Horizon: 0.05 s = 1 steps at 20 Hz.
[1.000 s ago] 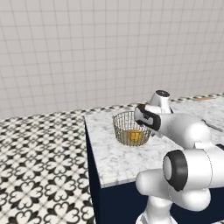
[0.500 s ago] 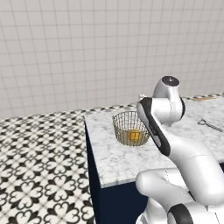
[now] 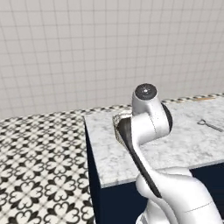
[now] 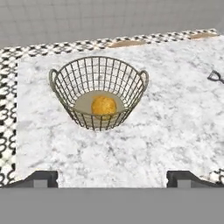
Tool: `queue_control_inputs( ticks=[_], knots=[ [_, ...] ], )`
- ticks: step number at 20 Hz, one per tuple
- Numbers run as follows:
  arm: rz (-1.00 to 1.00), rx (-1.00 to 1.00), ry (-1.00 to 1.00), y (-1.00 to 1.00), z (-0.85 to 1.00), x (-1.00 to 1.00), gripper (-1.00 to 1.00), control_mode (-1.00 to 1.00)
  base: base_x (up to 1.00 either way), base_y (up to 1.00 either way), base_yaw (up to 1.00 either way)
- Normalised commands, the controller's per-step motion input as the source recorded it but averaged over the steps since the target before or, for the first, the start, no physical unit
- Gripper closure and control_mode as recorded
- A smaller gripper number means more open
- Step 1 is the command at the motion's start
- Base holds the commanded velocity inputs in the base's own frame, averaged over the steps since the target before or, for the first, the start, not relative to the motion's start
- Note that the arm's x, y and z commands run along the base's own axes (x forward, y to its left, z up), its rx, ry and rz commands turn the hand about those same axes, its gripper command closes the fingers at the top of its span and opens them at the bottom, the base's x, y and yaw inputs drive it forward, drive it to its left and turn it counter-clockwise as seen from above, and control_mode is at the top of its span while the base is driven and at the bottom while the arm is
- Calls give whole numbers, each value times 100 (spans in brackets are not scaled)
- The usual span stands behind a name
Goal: Open the cabinet, pick up the bread from the cabinet and place it in the basket. Then move the basket to the dining counter.
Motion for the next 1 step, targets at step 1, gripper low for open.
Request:
queue_control_inputs(
  ticks=[1],
  knots=[
    [20,-33,50,64,24,16,-100,-100,0,0,0]
  ],
)
